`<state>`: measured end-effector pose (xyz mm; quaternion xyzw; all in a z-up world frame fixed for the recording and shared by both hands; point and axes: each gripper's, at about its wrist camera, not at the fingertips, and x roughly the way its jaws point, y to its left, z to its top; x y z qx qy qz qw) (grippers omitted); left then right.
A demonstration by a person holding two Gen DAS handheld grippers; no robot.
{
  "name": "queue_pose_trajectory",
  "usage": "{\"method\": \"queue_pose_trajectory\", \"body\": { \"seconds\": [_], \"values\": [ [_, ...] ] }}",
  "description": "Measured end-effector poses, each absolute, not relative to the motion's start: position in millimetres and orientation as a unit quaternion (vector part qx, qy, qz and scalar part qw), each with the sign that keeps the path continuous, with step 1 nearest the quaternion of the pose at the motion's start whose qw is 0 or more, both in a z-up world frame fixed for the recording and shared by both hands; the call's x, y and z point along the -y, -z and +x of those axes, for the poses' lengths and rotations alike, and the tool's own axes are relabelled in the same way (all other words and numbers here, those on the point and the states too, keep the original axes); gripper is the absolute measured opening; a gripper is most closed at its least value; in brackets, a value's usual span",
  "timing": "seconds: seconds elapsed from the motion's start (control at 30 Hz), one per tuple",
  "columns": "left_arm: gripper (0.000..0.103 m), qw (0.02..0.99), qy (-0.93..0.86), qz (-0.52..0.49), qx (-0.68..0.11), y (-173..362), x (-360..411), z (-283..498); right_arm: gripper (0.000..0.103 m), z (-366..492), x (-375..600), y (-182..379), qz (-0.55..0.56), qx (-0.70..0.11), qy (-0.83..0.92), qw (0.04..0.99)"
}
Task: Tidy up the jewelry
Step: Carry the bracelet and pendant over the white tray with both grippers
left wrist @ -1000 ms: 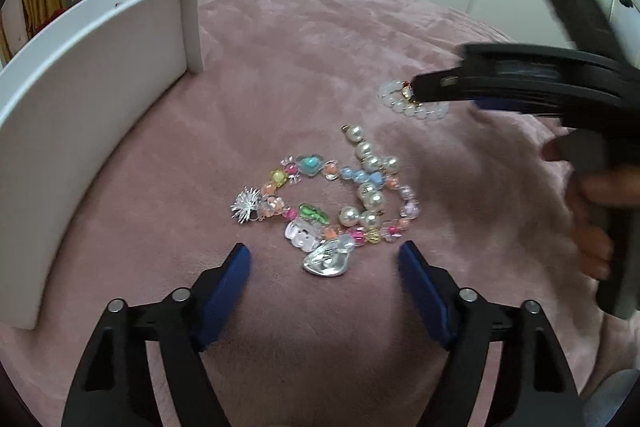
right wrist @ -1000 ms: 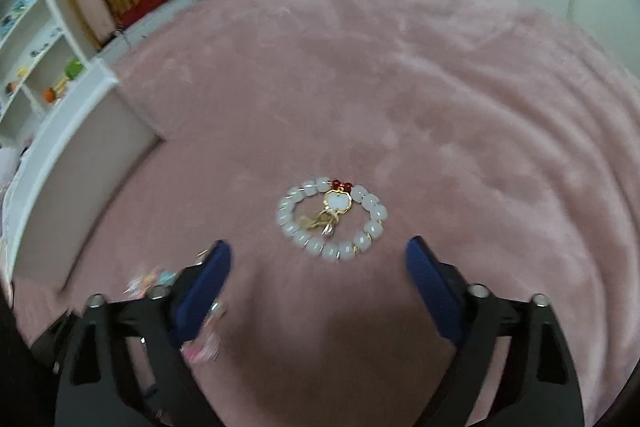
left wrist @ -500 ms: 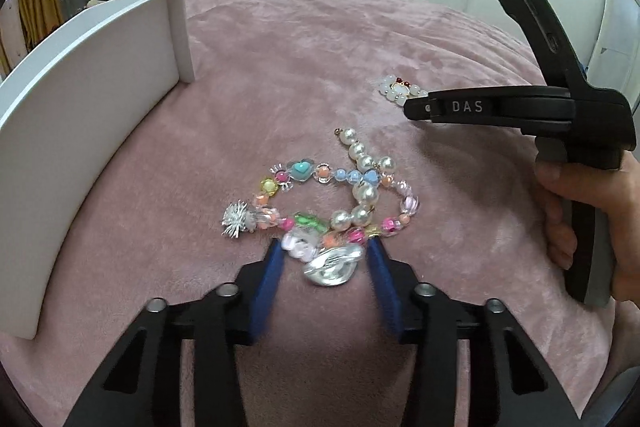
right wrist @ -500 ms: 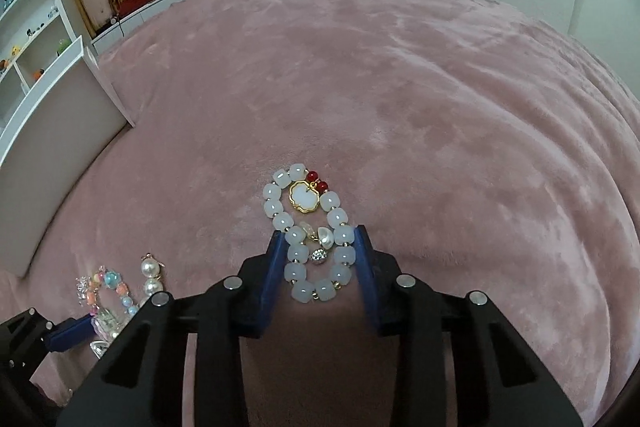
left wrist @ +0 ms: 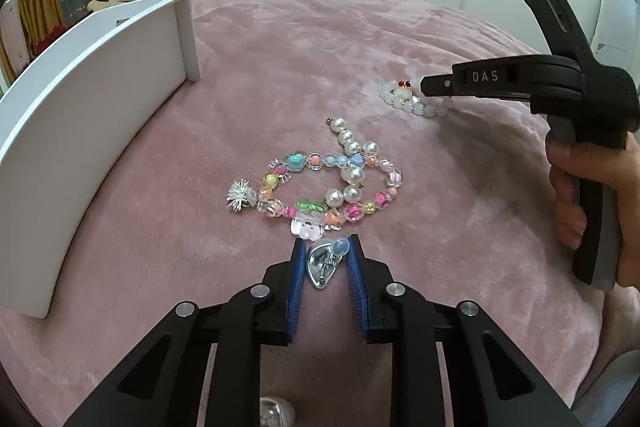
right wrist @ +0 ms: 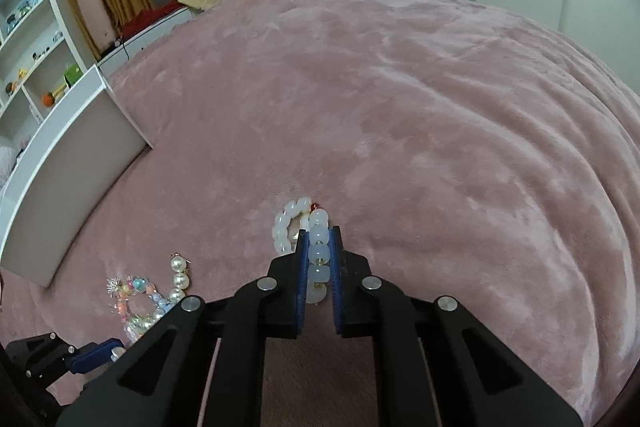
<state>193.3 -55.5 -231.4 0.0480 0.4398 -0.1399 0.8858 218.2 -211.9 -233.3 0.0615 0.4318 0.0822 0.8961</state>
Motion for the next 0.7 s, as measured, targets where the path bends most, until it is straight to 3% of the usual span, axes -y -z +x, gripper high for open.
{"method": "queue_pose_trajectory", "body": {
  "seconds": [0.43,0.7],
  "values": [
    [0.026,0.896,0.137,0.049,-0.420,196.4,42.9,178.5,0.011,198.5,226.5,201.9,0.110,-0.414,-0.103,0.898],
    [0.026,0.904,0.122,0.042,-0.407,158.2,24.8,179.4,0.011,193.3,223.7,148.8,0.115,-0.402,-0.122,0.900]
  ]
}}
